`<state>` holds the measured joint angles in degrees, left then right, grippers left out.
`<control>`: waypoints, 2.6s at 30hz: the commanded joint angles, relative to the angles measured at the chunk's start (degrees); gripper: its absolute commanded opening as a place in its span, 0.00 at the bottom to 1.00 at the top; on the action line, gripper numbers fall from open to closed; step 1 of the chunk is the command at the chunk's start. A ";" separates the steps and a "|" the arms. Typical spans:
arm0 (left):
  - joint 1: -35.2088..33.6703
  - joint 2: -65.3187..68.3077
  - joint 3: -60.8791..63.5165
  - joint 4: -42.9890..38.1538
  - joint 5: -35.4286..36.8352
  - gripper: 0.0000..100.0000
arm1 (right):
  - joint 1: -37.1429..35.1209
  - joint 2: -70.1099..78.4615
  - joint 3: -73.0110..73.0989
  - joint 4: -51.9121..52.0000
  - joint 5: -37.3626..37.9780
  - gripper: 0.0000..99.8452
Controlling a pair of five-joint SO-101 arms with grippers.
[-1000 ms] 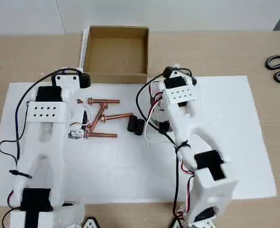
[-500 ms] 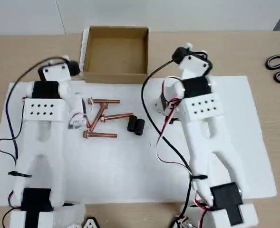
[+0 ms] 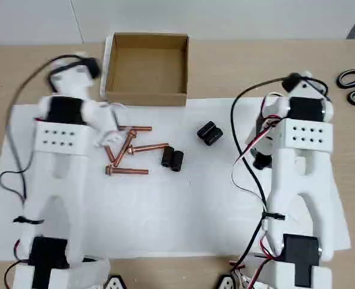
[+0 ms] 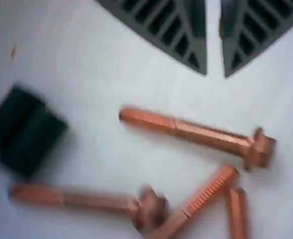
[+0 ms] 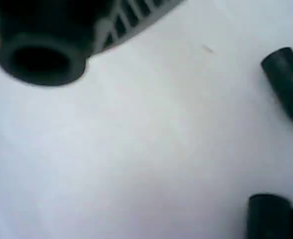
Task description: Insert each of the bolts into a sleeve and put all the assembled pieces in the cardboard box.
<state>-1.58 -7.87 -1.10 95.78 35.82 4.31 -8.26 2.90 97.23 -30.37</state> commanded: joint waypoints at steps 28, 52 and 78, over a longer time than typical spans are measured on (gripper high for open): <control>-1.23 26.29 -9.10 -11.16 -0.09 0.05 | 1.36 -2.68 1.14 -0.31 0.44 0.00; -7.74 39.65 -19.82 -7.03 -3.69 0.15 | 1.27 -2.77 5.54 -3.65 0.53 0.00; -7.47 46.68 -20.44 -13.63 -3.69 0.14 | 1.10 -3.03 7.74 -4.53 0.44 0.00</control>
<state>-8.88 38.29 -20.53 82.77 32.48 5.45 -8.70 10.99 92.92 -30.20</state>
